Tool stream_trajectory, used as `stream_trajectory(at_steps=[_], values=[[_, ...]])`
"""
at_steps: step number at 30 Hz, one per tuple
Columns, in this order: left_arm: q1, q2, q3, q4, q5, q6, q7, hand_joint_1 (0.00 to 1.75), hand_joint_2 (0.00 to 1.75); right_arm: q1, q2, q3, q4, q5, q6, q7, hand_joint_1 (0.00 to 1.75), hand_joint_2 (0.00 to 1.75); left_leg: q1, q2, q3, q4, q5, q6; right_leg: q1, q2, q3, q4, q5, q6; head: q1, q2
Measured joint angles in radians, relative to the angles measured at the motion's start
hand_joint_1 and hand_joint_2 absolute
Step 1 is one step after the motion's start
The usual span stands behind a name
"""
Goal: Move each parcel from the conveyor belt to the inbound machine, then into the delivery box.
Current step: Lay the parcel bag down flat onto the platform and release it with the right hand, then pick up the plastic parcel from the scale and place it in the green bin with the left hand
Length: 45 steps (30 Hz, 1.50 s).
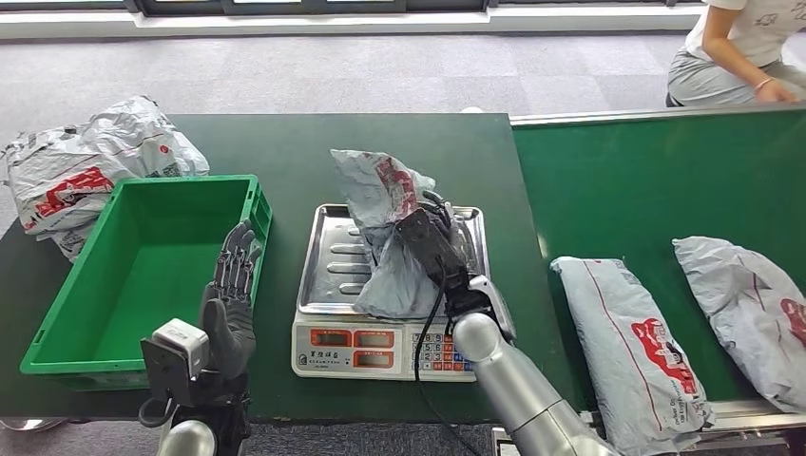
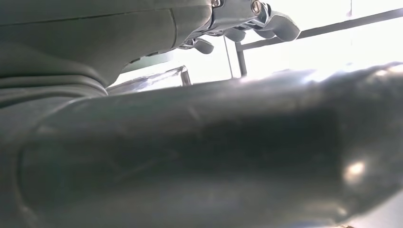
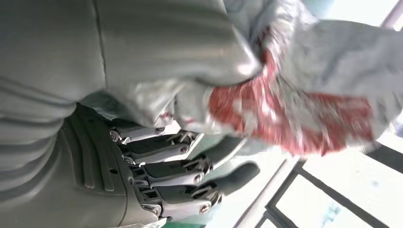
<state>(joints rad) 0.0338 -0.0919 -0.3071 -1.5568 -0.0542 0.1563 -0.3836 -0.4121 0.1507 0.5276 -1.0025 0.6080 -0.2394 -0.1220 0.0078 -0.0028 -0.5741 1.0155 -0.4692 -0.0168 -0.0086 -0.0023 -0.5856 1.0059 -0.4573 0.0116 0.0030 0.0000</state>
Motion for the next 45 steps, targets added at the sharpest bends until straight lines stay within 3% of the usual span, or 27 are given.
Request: stream_trajectory(at_steps=[10, 14, 16, 18, 20, 22, 25, 28, 32, 37, 41, 45], values=[[0.0, -0.003, 0.0, -0.001, -0.02, 0.046, -0.005, 0.0, 0.0, 0.091, -0.01, -0.004, -0.187, 0.034, -0.068, 0.017, 0.0, 1.75, 0.0, 0.0, 0.0, 0.0, 0.0, 0.0, 0.0, 0.0, -0.001, 0.0, 0.0, 0.0, 0.0, 0.0], [0.001, -0.011, -0.001, -0.003, -0.056, 0.128, -0.004, 0.0, 0.0, 0.17, -0.022, -0.015, -0.314, 0.092, -0.152, 0.007, 0.0, 0.0, 0.0, 0.0, 0.0, 0.0, 0.0, 0.0, 0.0, 0.0, 0.0, 0.0, 0.0, 0.0, 0.0, 0.0], [0.001, -0.015, -0.006, -0.003, -0.072, 0.184, -0.003, 0.0, 0.0, 0.217, -0.026, -0.025, -0.401, 0.066, -0.242, -0.073, 0.0, 0.0, 0.0, 0.0, 0.0, 0.0, 0.0, 0.0, 0.0, 0.0, -0.001, 0.0, 0.0, 0.0, 0.0, 0.0], [-0.002, -0.017, -0.018, -0.003, -0.082, 0.229, -0.002, 0.0, 0.0, 0.266, -0.026, -0.04, -0.5, 0.006, -0.363, -0.213, 0.0, 0.0, 0.0, -0.001, -0.001, 0.0, 0.0, 0.0, 0.0, -0.001, -0.001, 0.0, -0.001, 0.0, 0.0, 0.0], [-0.013, -0.017, -0.035, 0.0, -0.102, 0.246, -0.005, 0.0, 0.0, 0.316, -0.021, -0.061, -0.601, -0.067, -0.439, -0.357, 0.0, 0.87, 0.0, -0.001, -0.001, 0.0, -0.001, 0.0, 0.0, -0.001, -0.001, 0.0, -0.001, 0.001, 0.0, 0.0], [-0.042, -0.012, -0.054, 0.008, -0.167, 0.249, -0.005, 0.0, 0.0, 0.368, -0.005, -0.09, -0.695, -0.143, -0.456, -0.478, 0.0, 1.75, 0.0, -0.001, -0.001, 0.0, -0.001, 0.0, 0.0, -0.001, -0.001, -0.001, -0.001, 0.001, 0.0, 0.0], [-0.134, 0.0, -0.083, 0.042, -0.324, 0.227, 0.048, 0.0, 0.0, 0.435, 0.023, -0.131, -0.837, -0.16, -0.46, -0.564, 0.0, 1.75, -0.001, -0.002, -0.002, 0.0, 0.0, 0.0, 0.0, -0.002, -0.001, -0.001, -0.001, 0.0, 0.0, 0.0], [-0.232, 0.009, -0.099, 0.087, -0.406, 0.204, 0.092, 0.0, 0.0, 0.47, 0.037, -0.149, -0.957, -0.133, -0.461, -0.575, 0.0, 1.75, -0.001, 0.002, -0.001, 0.0, 0.0, 0.0, 0.0, -0.001, -0.001, -0.001, 0.001, -0.002, 0.0, 0.0], [-0.298, 0.016, -0.113, 0.125, -0.442, 0.183, 0.12, 0.0, 0.0, 0.495, 0.046, -0.162, -1.042, -0.115, -0.461, -0.575, 0.0, 1.75, -0.001, 0.005, 0.001, 0.0, 0.001, 0.0, 0.0, 0.002, -0.001, -0.001, 0.003, -0.001, 0.0, 0.0], [-0.449, 0.034, -0.164, 0.23, -0.556, 0.001, 0.188, 0.0, 0.0, 0.487, 0.046, -0.163, -1.119, -0.116, -0.461, -0.576, 0.0, 1.75, -0.001, 0.003, -0.001, 0.0, 0.005, 0.001, 0.0, 0.0, -0.001, -0.001, 0.005, 0.0, 0.0, 0.0], [-0.61, 0.033, -0.218, 0.367, -0.61, -0.135, 0.206, 0.0, 1.75, 0.478, 0.045, -0.163, -1.133, -0.174, -0.46, -0.575, 0.0, 1.75, -0.001, 0.004, -0.001, 0.0, 0.006, 0.0, -0.001, 0.002, -0.002, -0.001, 0.007, -0.001, 0.0, 0.0], [-0.725, 0.01, -0.283, 0.492, -0.649, -0.217, 0.222, 0.0, 1.75, 0.467, 0.044, -0.163, -1.132, -0.197, -0.46, -0.575, 0.0, 1.75, -0.001, 0.004, -0.001, 0.0, 0.007, 0.0, -0.001, 0.002, -0.002, -0.001, 0.008, -0.001, 0.0, 0.0]])
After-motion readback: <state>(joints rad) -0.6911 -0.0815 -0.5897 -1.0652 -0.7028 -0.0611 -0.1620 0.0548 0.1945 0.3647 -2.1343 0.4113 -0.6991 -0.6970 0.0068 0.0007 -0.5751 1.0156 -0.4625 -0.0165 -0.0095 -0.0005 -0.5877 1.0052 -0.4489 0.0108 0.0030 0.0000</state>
